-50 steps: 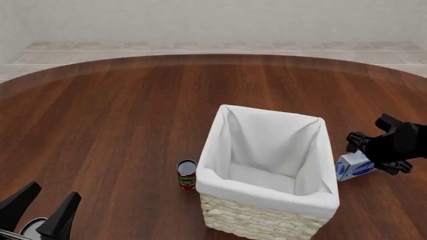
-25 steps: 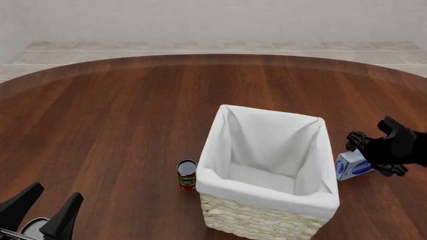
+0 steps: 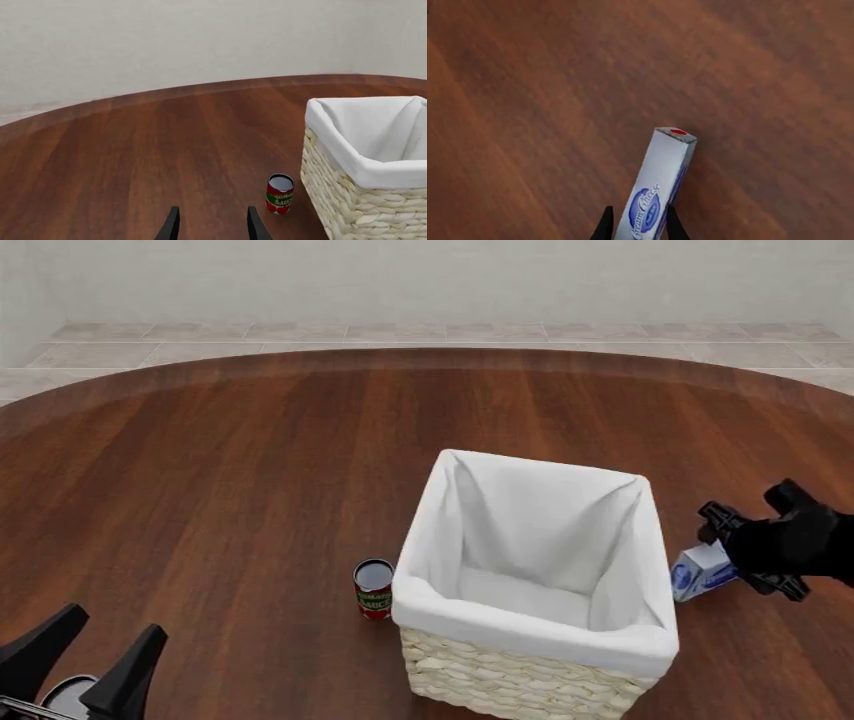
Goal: Pick up the cream cheese box, and put it in the basket.
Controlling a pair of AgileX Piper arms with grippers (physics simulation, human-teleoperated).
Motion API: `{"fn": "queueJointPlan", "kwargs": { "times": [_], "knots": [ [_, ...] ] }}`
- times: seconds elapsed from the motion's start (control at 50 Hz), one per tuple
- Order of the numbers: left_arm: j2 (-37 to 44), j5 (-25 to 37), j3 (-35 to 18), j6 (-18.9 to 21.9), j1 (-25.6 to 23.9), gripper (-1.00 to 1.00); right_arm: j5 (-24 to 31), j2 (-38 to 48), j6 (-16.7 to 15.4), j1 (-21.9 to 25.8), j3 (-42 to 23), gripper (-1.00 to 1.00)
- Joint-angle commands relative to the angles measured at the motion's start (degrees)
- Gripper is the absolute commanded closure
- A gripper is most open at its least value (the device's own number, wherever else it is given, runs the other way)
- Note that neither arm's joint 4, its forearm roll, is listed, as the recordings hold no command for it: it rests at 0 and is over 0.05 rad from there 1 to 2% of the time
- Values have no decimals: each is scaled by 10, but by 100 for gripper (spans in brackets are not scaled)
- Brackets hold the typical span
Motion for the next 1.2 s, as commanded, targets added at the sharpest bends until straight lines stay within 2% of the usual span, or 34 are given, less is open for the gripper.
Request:
{"fn": "queueJointPlan", "kwargs": {
  "times": [0.02,0.1,0.18,0.26,0.34,0.48,0.74,0.9,0.94,0.96,0.98,1.2],
  "knots": [
    [0,2,-2,1,0,-100,19,2,4,0,18,100],
    [-5,8,-4,1,-1,-100,30,-25,-1,8,11,100],
    [-2,3,-2,1,-1,-100,51,-47,-3,35,-6,100],
    [-2,3,-2,2,-3,-100,79,-75,-36,27,-33,100],
    [-2,1,-1,2,-2,-100,91,-88,-34,30,-41,100],
    [-6,3,2,2,-4,-100,109,-121,-54,38,-48,100],
    [-6,6,-2,3,-7,-100,157,-177,-66,49,-78,100],
    [-5,5,-2,4,-9,-100,194,-225,-53,82,-110,100],
    [-5,6,-3,3,-9,-100,207,-234,-38,90,-123,100],
    [-2,3,-3,4,-9,-100,215,-240,-45,95,-133,100],
    [-5,7,-4,4,-9,-100,223,-244,-34,101,-140,100],
    [0,3,-4,5,-11,-100,279,-285,6,156,-197,100]
  ]
}}
